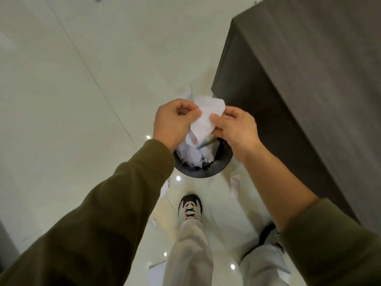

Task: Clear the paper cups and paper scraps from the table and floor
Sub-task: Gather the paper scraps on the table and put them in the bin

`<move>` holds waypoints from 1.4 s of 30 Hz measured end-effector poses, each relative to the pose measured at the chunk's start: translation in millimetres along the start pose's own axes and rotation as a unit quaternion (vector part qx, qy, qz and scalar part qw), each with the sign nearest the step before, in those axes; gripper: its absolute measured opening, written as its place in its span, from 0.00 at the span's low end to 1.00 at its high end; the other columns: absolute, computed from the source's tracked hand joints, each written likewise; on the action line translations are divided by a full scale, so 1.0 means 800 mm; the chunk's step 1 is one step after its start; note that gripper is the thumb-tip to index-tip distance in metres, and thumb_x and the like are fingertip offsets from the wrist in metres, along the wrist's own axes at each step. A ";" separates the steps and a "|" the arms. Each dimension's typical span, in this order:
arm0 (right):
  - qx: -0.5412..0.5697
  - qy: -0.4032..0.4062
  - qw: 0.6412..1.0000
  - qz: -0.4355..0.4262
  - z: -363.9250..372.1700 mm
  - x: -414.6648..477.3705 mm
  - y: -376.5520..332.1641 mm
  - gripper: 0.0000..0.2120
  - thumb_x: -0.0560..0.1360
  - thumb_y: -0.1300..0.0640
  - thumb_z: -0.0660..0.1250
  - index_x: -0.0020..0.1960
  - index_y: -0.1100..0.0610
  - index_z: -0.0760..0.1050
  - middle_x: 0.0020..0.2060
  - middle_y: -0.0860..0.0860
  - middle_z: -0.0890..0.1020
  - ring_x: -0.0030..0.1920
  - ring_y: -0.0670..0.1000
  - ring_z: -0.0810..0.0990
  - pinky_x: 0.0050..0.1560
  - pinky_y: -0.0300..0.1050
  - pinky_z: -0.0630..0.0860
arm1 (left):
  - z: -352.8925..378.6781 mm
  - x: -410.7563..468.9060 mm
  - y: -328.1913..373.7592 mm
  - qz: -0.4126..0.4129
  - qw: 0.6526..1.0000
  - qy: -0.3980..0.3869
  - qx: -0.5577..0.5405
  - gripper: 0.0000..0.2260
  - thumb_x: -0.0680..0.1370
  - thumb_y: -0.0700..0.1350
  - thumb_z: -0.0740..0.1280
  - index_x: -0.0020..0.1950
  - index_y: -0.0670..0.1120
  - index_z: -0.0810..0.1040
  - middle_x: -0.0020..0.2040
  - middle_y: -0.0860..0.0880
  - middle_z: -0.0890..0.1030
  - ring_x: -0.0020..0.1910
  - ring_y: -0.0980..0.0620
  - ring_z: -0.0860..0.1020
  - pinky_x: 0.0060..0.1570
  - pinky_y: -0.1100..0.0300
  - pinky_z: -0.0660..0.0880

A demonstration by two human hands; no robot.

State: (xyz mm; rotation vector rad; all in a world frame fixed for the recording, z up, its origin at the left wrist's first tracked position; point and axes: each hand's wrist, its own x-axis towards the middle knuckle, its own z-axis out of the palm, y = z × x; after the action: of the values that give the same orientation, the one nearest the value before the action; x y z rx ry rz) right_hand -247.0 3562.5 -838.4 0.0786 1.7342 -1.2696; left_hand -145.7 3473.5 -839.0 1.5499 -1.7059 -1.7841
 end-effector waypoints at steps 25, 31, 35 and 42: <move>-0.006 0.022 0.998 0.055 -0.014 0.043 0.118 0.12 0.75 0.64 0.66 0.58 0.58 0.74 0.47 0.55 0.81 0.46 0.50 0.82 0.46 0.40 0.81 | 0.038 0.004 -0.110 0.004 0.995 -0.022 0.101 0.04 0.76 0.42 0.66 0.46 0.50 0.80 0.42 0.50 0.82 0.44 0.54 0.80 0.51 0.58 0.78; 0.073 -0.002 0.996 -0.050 -0.049 -0.021 -0.002 0.04 0.76 0.61 0.65 0.45 0.52 0.74 0.41 0.52 0.81 0.40 0.48 0.81 0.43 0.41 0.80 | 0.050 -0.031 0.039 0.099 0.994 -0.027 0.037 0.06 0.76 0.38 0.65 0.45 0.49 0.79 0.37 0.51 0.82 0.33 0.58 0.77 0.38 0.66 0.76; 0.139 0.047 0.985 -0.091 -0.122 -0.072 -0.077 0.04 0.77 0.61 0.63 0.51 0.57 0.73 0.39 0.51 0.80 0.39 0.48 0.79 0.44 0.42 0.78 | 0.091 -0.069 0.142 0.152 0.984 -0.072 0.056 0.06 0.75 0.39 0.66 0.44 0.50 0.78 0.37 0.51 0.81 0.33 0.57 0.78 0.38 0.64 0.76; 0.216 0.163 0.950 -0.155 -0.322 -0.178 -0.156 0.06 0.77 0.63 0.63 0.54 0.59 0.71 0.38 0.51 0.78 0.36 0.47 0.78 0.38 0.38 0.76 | 0.257 -0.163 0.263 0.223 0.950 -0.185 0.117 0.04 0.75 0.38 0.66 0.45 0.48 0.78 0.39 0.47 0.80 0.31 0.60 0.77 0.37 0.63 0.76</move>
State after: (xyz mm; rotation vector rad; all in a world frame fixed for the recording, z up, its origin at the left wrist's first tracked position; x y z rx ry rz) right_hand -401.9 3767.0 -647.0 0.2953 1.7551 -1.9481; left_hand -351.0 3630.2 -646.9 0.8192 -2.2880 -1.7489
